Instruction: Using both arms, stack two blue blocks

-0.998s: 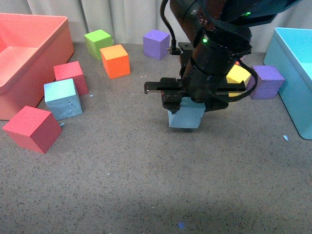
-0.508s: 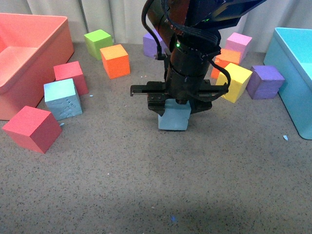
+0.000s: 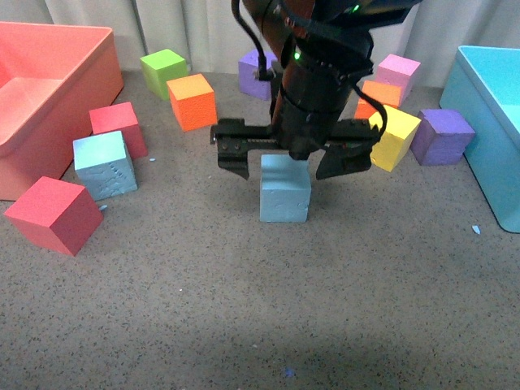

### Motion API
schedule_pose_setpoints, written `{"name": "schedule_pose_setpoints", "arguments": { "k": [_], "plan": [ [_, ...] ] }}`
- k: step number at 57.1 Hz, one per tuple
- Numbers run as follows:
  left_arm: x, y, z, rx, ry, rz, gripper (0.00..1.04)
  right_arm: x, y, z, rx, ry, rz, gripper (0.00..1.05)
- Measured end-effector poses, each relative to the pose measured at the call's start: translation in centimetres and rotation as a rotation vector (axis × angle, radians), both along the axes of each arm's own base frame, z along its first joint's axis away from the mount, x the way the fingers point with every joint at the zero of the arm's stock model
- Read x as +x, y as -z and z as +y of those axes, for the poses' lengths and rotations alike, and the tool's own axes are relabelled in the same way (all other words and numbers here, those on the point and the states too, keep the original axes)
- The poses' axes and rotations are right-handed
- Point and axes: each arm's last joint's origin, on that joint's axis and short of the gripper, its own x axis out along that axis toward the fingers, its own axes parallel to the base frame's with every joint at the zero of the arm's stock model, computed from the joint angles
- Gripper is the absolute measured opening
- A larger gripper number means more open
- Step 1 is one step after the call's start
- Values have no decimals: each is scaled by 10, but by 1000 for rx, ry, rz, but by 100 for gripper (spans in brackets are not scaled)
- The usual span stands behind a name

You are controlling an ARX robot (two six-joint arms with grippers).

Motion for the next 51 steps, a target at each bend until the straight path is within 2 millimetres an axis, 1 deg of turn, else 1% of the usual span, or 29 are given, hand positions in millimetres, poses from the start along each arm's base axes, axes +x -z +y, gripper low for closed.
{"name": "schedule_pose_setpoints", "arguments": {
  "k": [4, 8, 10, 12, 13, 14, 15, 18, 20, 21, 22, 24, 25, 27, 28, 30, 32, 35, 36, 37, 42, 51],
  "plan": [
    [0, 0, 0, 0, 0, 0, 98, -3, -18, -6, 10, 2, -66, 95],
    [0, 0, 0, 0, 0, 0, 98, -7, -35, -11, 28, 7, -138, 95],
    [0, 0, 0, 0, 0, 0, 98, -7, -40, -13, 25, 7, -161, 95],
    [0, 0, 0, 0, 0, 0, 98, -7, -43, -14, -5, 12, -284, 92],
    [0, 0, 0, 0, 0, 0, 98, -9, -43, -20, -57, 31, -423, 86],
    [0, 0, 0, 0, 0, 0, 98, -11, -41, -25, -94, 47, -507, 83],
    [0, 0, 0, 0, 0, 0, 98, -14, -40, -27, -112, 55, -546, 81],
    [0, 0, 0, 0, 2, 0, 98, -31, -28, -49, -149, 80, -711, 71],
    [0, 0, 0, 0, 0, 0, 98, -44, -21, -66, -133, 92, -802, 63],
    [0, 0, 0, 0, 0, 0, 98, -47, -20, -70, -123, 99, -826, 62],
    [0, 0, 0, 0, 0, 0, 98, -57, -21, -82, -101, 115, -907, 56],
    [0, 0, 0, 0, 0, 0, 98, -70, -29, -96, -57, 147, -1030, 49],
    [0, 0, 0, 0, 0, 0, 98, -79, -40, -106, -32, 164, -1101, 44],
    [0, 0, 0, 0, 0, 0, 98, -93, -59, -121, -8, 189, -1185, 35],
    [0, 0, 0, 0, 0, 0, 98, -98, -65, -127, -3, 197, -1209, 31],
    [0, 0, 0, 0, 0, 0, 98, -109, -73, -137, 1, 205, -1237, 24],
    [0, 0, 0, 0, 0, 0, 98, -117, -74, -143, 0, 204, -1241, 19],
    [0, 0, 0, 0, 1, 0, 98, -132, -69, -154, -9, 192, -1220, 8],
    [0, 0, 0, 0, 1, 0, 98, -139, -65, -158, -14, 185, -1203, 3],
    [0, 0, 0, 0, 1, 0, 98, -144, -62, -161, -20, 181, -1193, 0],
    [0, 0, 0, 0, 0, 0, 98, -161, -58, -172, -23, 168, -1174, 1],
    [0, 0, 0, 0, 1, 0, 98, -188, -62, -189, -21, 178, -1191, 1]
  ]
}}
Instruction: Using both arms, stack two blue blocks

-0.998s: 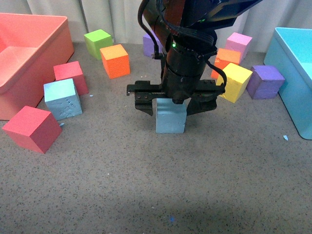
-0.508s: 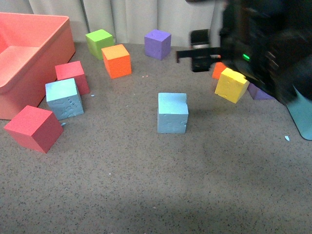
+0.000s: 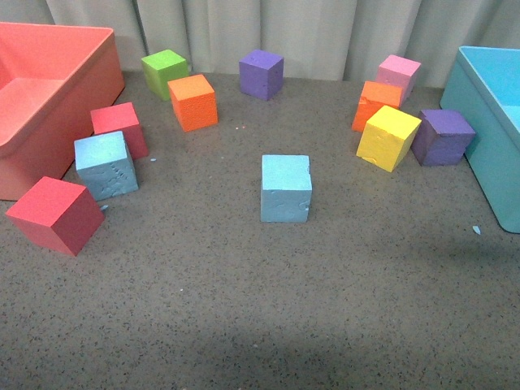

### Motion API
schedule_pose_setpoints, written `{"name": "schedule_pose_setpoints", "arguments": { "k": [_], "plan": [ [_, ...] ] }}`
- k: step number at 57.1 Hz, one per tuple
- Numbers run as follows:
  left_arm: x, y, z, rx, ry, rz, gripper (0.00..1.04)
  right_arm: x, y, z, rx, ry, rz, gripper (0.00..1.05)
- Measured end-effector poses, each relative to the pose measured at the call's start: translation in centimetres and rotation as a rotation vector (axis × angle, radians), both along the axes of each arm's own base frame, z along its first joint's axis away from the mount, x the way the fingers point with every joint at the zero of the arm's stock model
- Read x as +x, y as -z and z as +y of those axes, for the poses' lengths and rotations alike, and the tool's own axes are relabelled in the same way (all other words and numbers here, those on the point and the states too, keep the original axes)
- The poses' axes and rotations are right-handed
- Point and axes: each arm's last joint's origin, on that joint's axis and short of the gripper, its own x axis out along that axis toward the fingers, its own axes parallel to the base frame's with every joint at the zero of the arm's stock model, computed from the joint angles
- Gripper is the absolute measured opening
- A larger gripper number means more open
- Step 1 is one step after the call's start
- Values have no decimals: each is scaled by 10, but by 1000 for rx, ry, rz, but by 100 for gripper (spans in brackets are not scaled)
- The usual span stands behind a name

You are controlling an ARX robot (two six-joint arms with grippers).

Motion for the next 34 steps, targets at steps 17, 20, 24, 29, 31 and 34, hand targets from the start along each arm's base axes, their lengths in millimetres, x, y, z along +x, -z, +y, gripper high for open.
{"name": "schedule_pose_setpoints", "arguments": {
  "k": [17, 20, 24, 29, 31, 34],
  "plan": [
    [0, 0, 0, 0, 0, 0, 98, -35, 1, -16, 0, 0, 8, 1],
    [0, 0, 0, 0, 0, 0, 98, -41, 1, -18, 0, 1, 9, 1],
    [0, 0, 0, 0, 0, 0, 98, -47, 1, -21, 0, 2, 10, 1],
    [0, 0, 0, 0, 0, 0, 98, -56, 1, -29, 1, -19, 9, 1],
    [0, 0, 0, 0, 0, 0, 98, -60, 1, -32, 1, -5, 8, 1],
    [0, 0, 0, 0, 0, 0, 98, -65, 0, -34, 2, 7, 7, 1]
  ]
}}
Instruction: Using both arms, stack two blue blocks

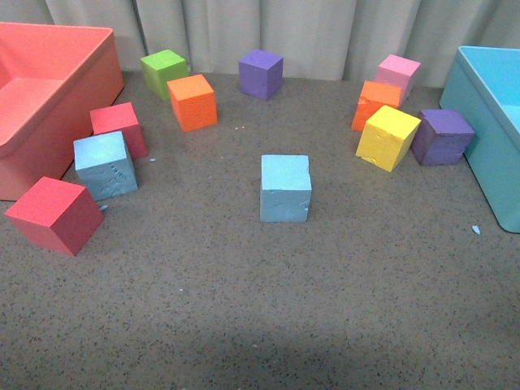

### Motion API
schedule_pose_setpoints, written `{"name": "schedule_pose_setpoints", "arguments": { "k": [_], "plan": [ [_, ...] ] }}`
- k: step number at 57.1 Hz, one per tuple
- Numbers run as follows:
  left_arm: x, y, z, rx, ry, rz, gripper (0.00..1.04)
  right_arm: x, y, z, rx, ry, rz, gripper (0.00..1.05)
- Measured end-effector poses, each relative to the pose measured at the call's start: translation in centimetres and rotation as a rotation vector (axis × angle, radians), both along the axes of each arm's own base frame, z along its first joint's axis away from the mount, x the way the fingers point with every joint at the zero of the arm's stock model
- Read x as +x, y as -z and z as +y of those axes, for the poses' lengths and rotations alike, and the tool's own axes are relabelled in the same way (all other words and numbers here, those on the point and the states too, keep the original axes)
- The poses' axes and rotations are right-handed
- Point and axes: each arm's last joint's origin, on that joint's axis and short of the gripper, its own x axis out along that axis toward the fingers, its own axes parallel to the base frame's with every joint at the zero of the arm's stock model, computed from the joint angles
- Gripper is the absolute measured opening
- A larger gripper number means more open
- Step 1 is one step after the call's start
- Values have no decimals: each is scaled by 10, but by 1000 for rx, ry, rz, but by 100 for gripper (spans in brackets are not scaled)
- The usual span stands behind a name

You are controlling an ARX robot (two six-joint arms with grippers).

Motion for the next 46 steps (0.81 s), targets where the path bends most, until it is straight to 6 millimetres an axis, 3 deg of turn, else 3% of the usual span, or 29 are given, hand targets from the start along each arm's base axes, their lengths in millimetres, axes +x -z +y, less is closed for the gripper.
{"name": "schedule_pose_setpoints", "arguments": {
  "k": [46],
  "plan": [
    [0, 0, 0, 0, 0, 0, 98, -37, -6, 0, 0, -5, -21, 1]
  ]
}}
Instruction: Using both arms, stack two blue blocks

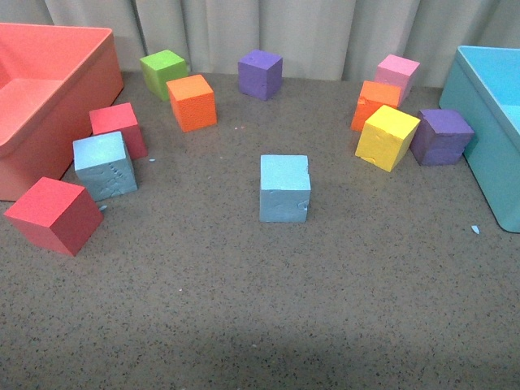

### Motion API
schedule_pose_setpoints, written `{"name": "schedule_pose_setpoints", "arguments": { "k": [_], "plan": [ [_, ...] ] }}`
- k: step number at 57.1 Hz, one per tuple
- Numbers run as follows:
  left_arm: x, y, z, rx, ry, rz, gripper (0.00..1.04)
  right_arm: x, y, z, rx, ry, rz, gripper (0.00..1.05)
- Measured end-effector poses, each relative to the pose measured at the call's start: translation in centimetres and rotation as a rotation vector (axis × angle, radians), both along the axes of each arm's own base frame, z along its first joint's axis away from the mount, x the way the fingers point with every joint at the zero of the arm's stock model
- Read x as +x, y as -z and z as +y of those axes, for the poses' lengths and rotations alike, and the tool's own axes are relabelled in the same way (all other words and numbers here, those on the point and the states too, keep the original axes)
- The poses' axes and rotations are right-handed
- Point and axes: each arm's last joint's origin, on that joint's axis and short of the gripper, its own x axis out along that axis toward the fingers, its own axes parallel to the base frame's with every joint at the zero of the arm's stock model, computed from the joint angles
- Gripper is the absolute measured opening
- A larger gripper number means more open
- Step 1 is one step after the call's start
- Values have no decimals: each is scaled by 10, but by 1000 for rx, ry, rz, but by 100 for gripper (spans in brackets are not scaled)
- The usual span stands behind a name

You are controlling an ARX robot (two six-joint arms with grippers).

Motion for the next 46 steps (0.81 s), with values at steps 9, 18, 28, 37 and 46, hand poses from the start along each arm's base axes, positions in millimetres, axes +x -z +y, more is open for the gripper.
{"name": "schedule_pose_setpoints", "arguments": {
  "k": [9, 18, 28, 37, 46],
  "plan": [
    [0, 0, 0, 0, 0, 0, 98, -5, 0, 0, 0, 0, -2, 1],
    [0, 0, 0, 0, 0, 0, 98, -9, 0, 0, 0, 0, -2, 1],
    [0, 0, 0, 0, 0, 0, 98, -17, 4, 0, 0, -1, 27, 1],
    [0, 0, 0, 0, 0, 0, 98, -22, 3, 0, 0, -3, 3, 5],
    [0, 0, 0, 0, 0, 0, 98, -22, 3, 0, 0, -3, 5, 34]
  ]
}}
